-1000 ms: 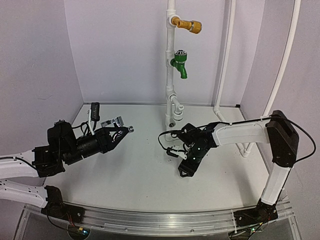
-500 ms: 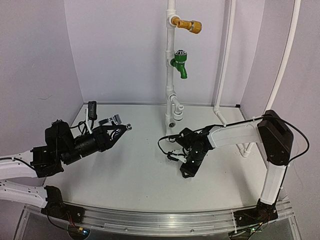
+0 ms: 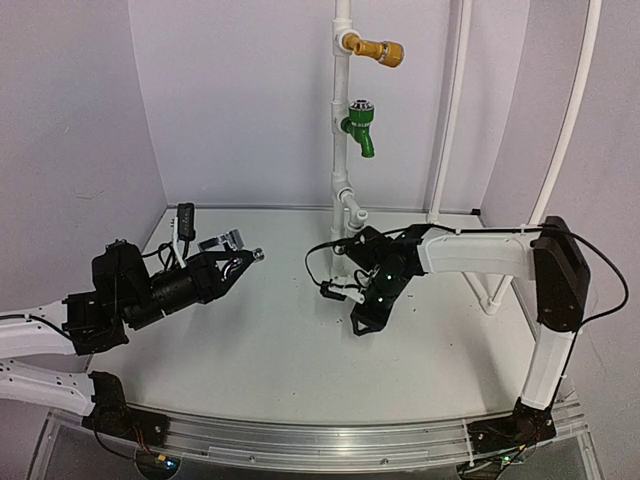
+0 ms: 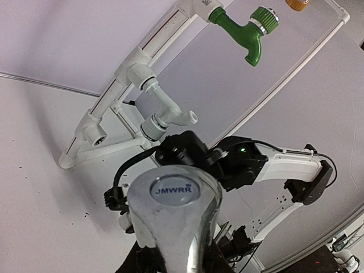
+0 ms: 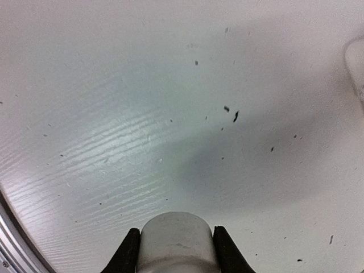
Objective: Install the water faucets
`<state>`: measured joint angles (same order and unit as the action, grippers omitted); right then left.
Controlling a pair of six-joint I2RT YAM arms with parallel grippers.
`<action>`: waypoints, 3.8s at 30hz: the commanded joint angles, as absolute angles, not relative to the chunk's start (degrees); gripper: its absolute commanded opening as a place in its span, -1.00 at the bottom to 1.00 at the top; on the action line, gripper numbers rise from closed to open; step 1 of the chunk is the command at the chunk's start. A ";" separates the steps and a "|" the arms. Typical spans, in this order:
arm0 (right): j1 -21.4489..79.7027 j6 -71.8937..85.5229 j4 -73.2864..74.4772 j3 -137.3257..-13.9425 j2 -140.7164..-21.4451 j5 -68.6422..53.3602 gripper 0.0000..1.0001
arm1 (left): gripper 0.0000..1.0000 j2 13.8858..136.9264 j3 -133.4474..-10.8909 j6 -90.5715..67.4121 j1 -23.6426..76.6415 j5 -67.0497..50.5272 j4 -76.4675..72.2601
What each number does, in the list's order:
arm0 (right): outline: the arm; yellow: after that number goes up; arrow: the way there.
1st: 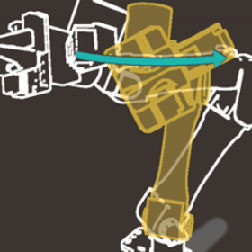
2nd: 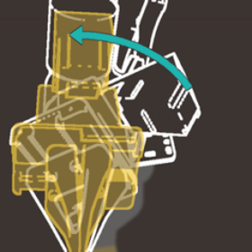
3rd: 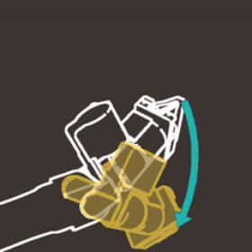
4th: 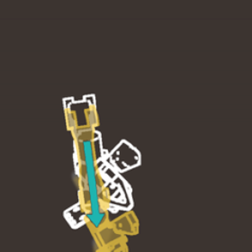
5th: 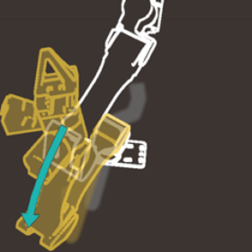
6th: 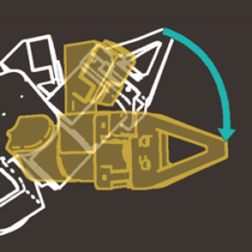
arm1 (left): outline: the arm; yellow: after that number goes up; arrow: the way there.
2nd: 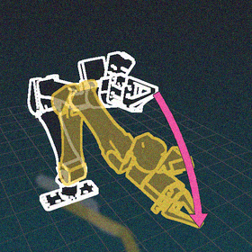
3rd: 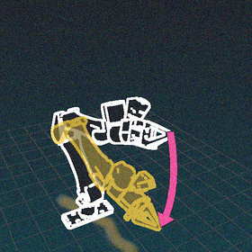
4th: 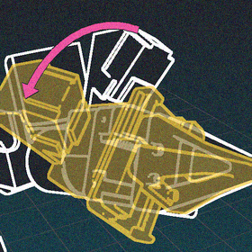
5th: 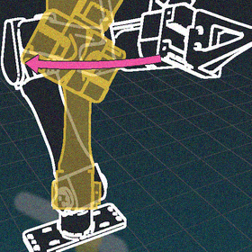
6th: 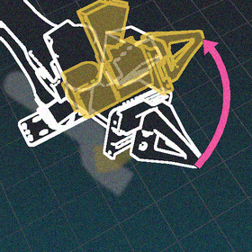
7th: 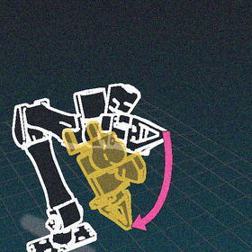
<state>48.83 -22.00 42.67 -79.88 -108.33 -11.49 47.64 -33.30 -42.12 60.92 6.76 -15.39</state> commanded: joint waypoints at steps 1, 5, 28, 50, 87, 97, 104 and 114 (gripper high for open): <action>48.94 -27.40 45.27 -85.17 -97.72 -20.31 -1.00 | -1.00 46.44 -34.07 -42.57 60.56 6.59 -17.82; 49.06 -28.45 38.23 -83.73 -88.76 -24.90 -1.00 | -1.00 45.00 -33.30 -41.71 60.44 3.55 -19.32; 63.54 -59.50 -5.86 -65.14 -65.20 -17.42 -1.00 | -0.99 57.20 -42.60 -45.68 60.45 -31.29 -35.48; 65.32 -82.14 -17.95 -53.64 -60.82 -28.12 -1.00 | -1.00 64.31 -47.36 -48.72 60.47 -37.61 -39.87; 65.33 -94.02 -16.46 -54.90 -63.16 -33.09 -1.00 | -1.00 68.33 -51.26 -47.15 62.67 -40.14 -34.13; 65.31 -92.13 -20.47 -54.40 -63.04 -33.04 -1.00 | -0.99 68.57 -51.42 -46.55 62.66 -38.97 -33.33; 65.32 -93.47 -21.70 -54.37 -64.08 -31.99 -1.00 | -1.00 68.78 -51.66 -46.35 62.67 -38.72 -32.92; 65.36 -92.83 -17.50 -56.45 -65.36 -29.12 -1.00 | -1.00 68.19 -51.89 -44.60 62.75 -38.20 -30.06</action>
